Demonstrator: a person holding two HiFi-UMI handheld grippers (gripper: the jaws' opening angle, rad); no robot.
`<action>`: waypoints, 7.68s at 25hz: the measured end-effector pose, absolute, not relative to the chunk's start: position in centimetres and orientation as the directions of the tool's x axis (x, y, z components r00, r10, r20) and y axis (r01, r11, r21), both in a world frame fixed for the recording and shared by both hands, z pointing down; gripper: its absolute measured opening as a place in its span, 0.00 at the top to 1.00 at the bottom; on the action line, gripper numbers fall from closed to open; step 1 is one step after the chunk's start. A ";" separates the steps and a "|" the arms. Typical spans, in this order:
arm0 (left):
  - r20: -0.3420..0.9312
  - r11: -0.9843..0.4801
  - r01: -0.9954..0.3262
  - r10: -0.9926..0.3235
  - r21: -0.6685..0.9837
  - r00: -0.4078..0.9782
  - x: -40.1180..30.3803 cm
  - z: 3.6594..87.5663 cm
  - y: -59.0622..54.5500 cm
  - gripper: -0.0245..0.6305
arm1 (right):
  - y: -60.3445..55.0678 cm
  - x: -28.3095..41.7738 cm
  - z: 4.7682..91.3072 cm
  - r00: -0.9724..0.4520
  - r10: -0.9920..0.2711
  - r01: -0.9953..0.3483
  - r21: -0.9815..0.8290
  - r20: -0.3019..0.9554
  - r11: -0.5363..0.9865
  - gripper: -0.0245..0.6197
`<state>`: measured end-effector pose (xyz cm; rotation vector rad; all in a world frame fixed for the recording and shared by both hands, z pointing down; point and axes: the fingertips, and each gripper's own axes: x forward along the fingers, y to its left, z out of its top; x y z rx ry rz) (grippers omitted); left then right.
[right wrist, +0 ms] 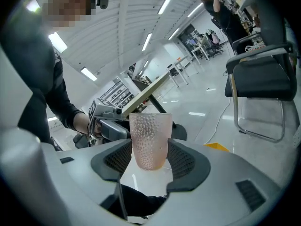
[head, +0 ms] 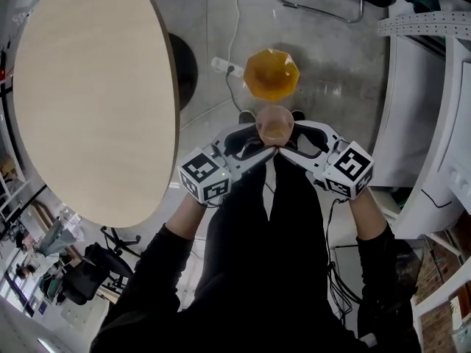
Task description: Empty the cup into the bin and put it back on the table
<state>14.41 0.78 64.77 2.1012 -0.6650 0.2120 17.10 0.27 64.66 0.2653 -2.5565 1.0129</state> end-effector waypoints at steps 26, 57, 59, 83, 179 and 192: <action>0.393 -0.232 -0.483 -0.345 0.844 0.852 14.2 81.7 -0.7 0.57 | -1.2 17.2 81.5 -0.915 0.022 -0.328 -0.774 0.403 0.541 0.60; 0.391 0.171 -0.355 -0.287 0.919 0.874 13.4 85.0 -1.0 0.57 | -1.9 17.3 84.8 -0.941 0.037 -0.328 -0.936 0.335 0.128 0.62; 0.397 0.185 -0.357 -0.277 0.916 0.875 13.4 84.8 -1.1 0.57 | -2.1 17.3 84.6 -0.942 0.028 -0.328 -0.938 0.333 0.113 0.62; 0.282 0.399 -0.124 -0.367 0.909 0.886 14.2 84.6 -1.0 0.57 | -2.8 17.3 84.5 -0.953 -0.006 -0.304 -0.953 0.304 -0.012 0.64; 0.375 -0.165 -0.986 -0.915 -0.013 0.148 -9.7 34.2 13.1 0.57 | 11.0 -8.3 35.0 -0.781 0.478 0.515 -0.018 0.402 0.857 0.64; 0.462 -0.146 -0.989 -0.878 -0.020 0.121 -22.1 41.2 17.0 0.57 | 14.6 -20.7 41.5 -0.735 0.440 0.530 0.033 0.516 0.847 0.64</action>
